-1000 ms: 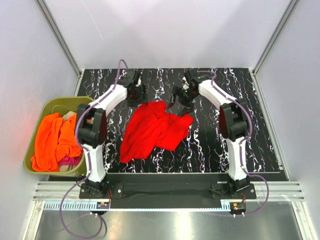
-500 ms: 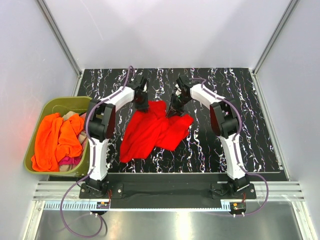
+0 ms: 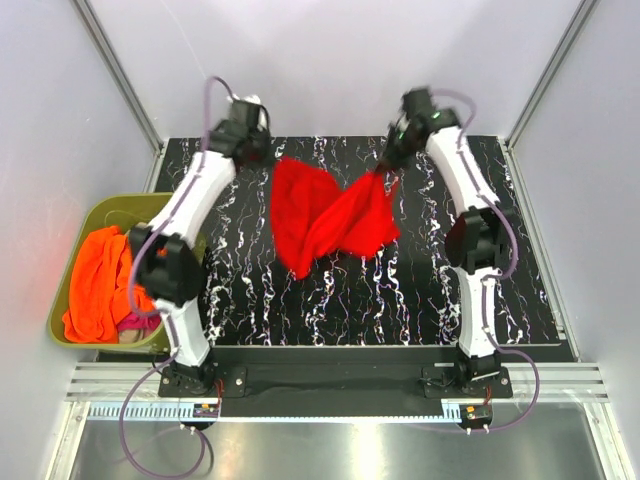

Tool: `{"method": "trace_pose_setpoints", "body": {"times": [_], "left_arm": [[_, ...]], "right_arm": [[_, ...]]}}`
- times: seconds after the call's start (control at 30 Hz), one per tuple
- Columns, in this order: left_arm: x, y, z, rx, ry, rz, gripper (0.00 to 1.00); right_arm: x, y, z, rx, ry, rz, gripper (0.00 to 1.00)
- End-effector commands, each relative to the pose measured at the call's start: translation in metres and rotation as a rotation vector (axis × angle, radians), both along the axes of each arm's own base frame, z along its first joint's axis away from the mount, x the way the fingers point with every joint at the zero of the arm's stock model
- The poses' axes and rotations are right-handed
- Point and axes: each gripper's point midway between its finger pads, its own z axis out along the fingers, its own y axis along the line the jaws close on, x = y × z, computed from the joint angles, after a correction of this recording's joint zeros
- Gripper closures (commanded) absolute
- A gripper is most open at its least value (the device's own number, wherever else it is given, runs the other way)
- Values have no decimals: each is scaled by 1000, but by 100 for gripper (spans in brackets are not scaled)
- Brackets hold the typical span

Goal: Fold and stack the t-shirts
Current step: Flatten the tshirt out

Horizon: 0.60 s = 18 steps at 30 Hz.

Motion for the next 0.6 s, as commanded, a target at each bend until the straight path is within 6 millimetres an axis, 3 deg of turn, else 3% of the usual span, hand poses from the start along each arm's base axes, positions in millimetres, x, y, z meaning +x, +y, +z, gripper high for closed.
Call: {"method": "trace_pose_setpoints", "body": {"times": [0.0,0.07,0.1,0.13,0.17,0.2,0.23,0.27,0.3,0.33,0.37,0.4,0.47,0.57], "left_arm": [[-13,44,145,-19,-324,138,100],[-42,65,188,-21,-412,182,100],[-42,66,184,-17,-402,184,100],[-59,75,206,-23,-455,203,100],[-67,80,206,-12,-458,212,100],[-75,85,212,-11,-472,224,100],[-95,95,232,-15,-525,250,100],[-103,100,232,-1,-533,259,100],[-112,106,237,8,-550,272,100],[-126,114,249,17,-583,296,100],[-131,119,244,44,-574,296,100],[-135,119,244,48,-577,292,100],[-141,123,235,60,-562,298,100],[-143,119,228,44,-545,280,100]], "right_arm": [[-29,-29,149,-83,-307,2,100],[-52,-50,188,-139,-390,-27,100],[-53,-50,178,-148,-358,-23,100],[-71,-61,203,-162,-415,-46,100],[-81,-67,193,-188,-379,-50,100],[-89,-72,200,-196,-400,-62,100],[-110,-86,223,-214,-465,-100,100],[-119,-92,211,-243,-435,-106,100],[-125,-99,218,-253,-471,-128,100],[-145,-112,238,-263,-536,-169,100],[-153,-117,227,-281,-516,-182,100],[-167,-123,243,-265,-579,-206,100],[-174,-131,229,-289,-558,-236,100],[-184,-137,230,-281,-566,-272,100]]}}
